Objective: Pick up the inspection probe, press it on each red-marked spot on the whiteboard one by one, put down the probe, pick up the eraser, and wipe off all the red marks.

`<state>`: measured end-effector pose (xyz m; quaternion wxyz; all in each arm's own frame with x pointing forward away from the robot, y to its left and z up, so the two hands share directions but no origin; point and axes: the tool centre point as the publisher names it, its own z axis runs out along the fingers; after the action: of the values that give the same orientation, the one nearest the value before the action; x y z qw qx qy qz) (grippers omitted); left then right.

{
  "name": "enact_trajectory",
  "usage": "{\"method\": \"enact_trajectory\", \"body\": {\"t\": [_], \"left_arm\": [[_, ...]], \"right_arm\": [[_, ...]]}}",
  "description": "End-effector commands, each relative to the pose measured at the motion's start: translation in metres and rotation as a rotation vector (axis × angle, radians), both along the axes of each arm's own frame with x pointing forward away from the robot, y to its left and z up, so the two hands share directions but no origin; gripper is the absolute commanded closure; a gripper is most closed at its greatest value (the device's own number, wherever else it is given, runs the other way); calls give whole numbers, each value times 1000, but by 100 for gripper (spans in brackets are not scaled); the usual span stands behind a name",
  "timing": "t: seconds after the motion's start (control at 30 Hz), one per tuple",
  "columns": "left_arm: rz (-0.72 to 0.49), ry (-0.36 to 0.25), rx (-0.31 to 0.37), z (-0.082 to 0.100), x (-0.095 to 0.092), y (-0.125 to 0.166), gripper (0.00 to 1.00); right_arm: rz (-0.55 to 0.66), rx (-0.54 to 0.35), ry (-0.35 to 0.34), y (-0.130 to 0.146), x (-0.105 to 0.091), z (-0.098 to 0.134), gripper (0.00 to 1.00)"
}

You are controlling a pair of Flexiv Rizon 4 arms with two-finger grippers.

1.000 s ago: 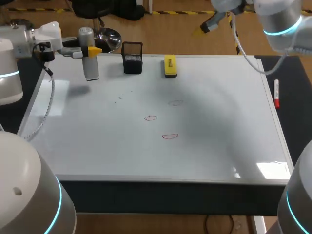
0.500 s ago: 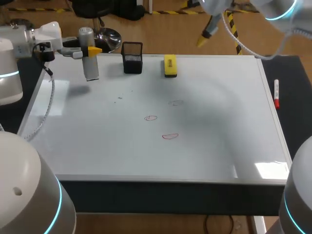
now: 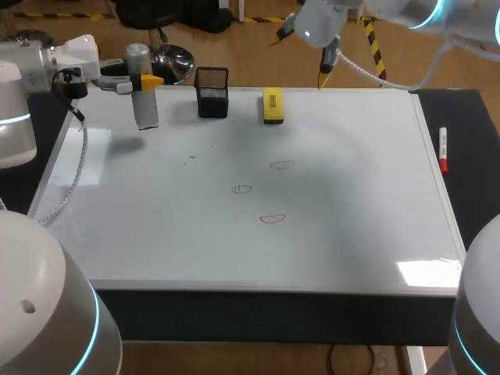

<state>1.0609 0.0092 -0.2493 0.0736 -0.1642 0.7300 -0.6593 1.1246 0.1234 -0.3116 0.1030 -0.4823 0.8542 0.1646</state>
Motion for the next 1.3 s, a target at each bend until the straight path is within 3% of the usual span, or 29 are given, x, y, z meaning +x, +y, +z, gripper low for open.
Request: {"method": "enact_trajectory", "body": {"t": [0.03,0.17,0.5,0.77,1.3], "left_arm": [[3,0,1,2,-1,0,100],[3,0,1,2,-1,0,100],[3,0,1,2,-1,0,100],[3,0,1,2,-1,0,100],[3,0,1,2,-1,0,100]], "right_arm": [[254,-432,-145,10,2,-7,0],[278,-425,-238,13,6,-16,0],[335,-357,-317,20,4,-30,0],[372,-302,-284,24,4,-40,0],[462,-302,-245,25,9,-63,0]]}}
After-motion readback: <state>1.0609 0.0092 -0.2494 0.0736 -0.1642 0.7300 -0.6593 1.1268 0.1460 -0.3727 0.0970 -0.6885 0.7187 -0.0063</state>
